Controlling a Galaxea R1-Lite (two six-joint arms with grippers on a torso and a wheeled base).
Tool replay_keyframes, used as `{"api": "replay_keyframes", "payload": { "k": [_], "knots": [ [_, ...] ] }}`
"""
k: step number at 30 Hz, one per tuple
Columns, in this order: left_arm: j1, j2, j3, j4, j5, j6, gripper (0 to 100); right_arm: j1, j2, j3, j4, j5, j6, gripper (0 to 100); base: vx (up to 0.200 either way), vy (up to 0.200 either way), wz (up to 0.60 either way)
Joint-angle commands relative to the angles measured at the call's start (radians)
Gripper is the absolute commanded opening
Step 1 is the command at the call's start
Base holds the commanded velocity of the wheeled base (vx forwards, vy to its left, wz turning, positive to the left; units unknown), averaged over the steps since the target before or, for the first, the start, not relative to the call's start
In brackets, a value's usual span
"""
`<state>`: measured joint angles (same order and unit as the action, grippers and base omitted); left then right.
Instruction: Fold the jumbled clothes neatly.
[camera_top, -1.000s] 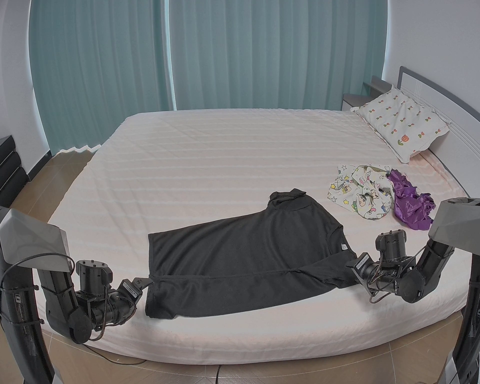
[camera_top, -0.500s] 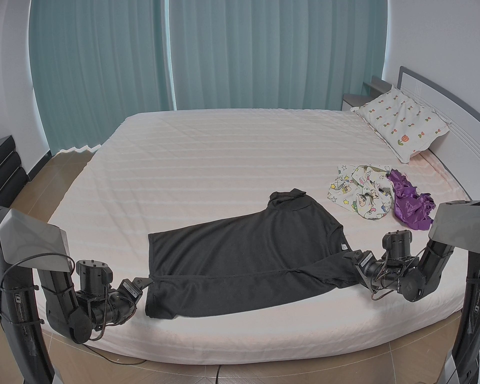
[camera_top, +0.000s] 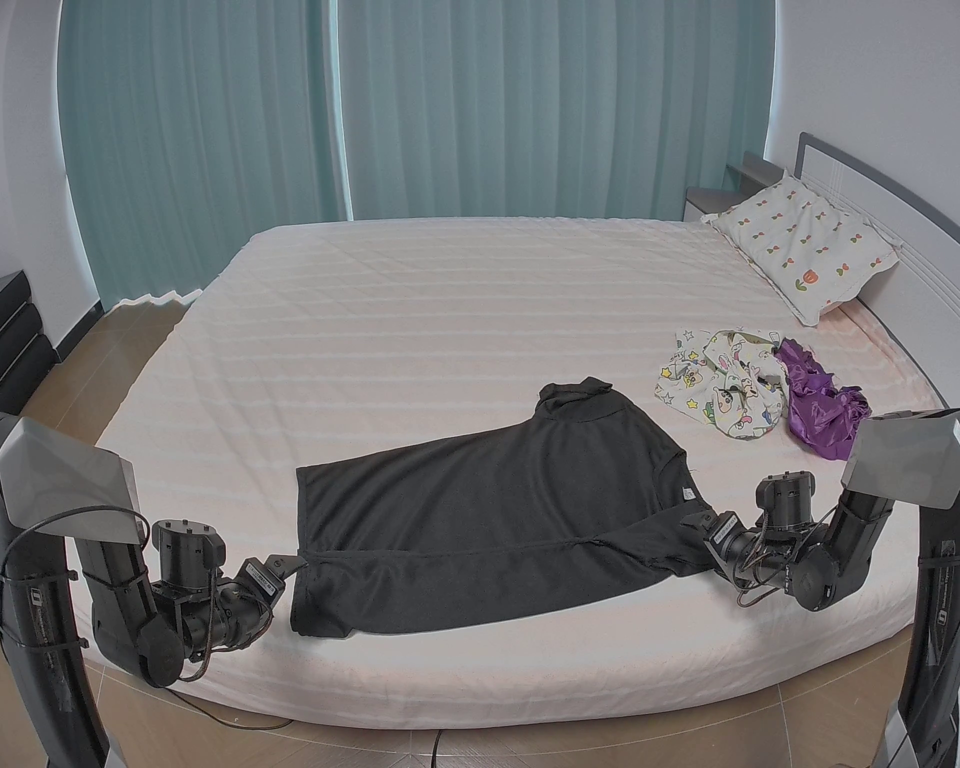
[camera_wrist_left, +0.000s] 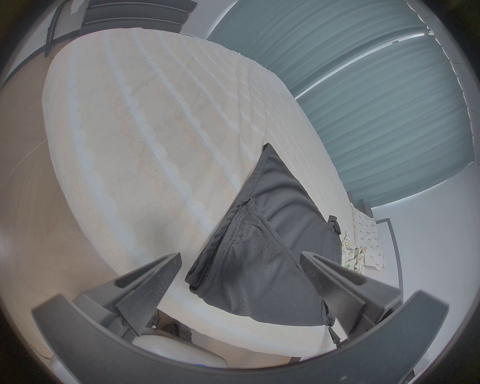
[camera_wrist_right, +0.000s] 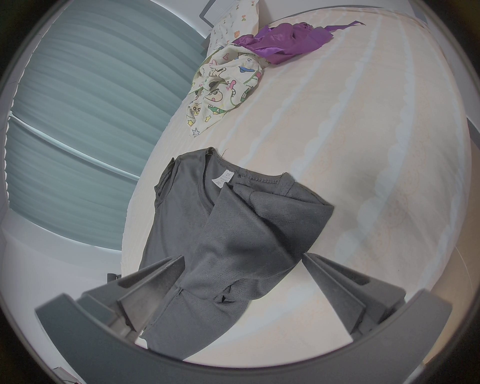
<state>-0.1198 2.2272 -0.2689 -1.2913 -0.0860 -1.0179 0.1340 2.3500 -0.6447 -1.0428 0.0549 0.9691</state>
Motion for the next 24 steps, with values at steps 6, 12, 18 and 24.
{"api": "replay_keyframes", "payload": {
  "k": [6,12,18,24],
  "knots": [
    [0.000,0.000,0.000,0.000,0.000,-0.001,100,0.001,0.011,-0.004,0.000,-0.001,0.002,0,0.000,0.000,0.00],
    [0.000,0.000,0.000,0.000,0.000,-0.001,100,0.006,-0.011,0.014,0.003,-0.035,0.002,0,0.000,0.000,0.00],
    [-0.001,0.000,0.000,0.000,0.000,-0.001,100,0.013,-0.066,0.049,0.001,-0.026,0.003,0,0.000,0.000,0.00],
    [0.000,0.002,-0.003,0.000,0.000,-0.001,100,0.030,-0.136,0.053,0.006,0.000,0.010,0,0.000,0.000,0.00]
  ]
}}
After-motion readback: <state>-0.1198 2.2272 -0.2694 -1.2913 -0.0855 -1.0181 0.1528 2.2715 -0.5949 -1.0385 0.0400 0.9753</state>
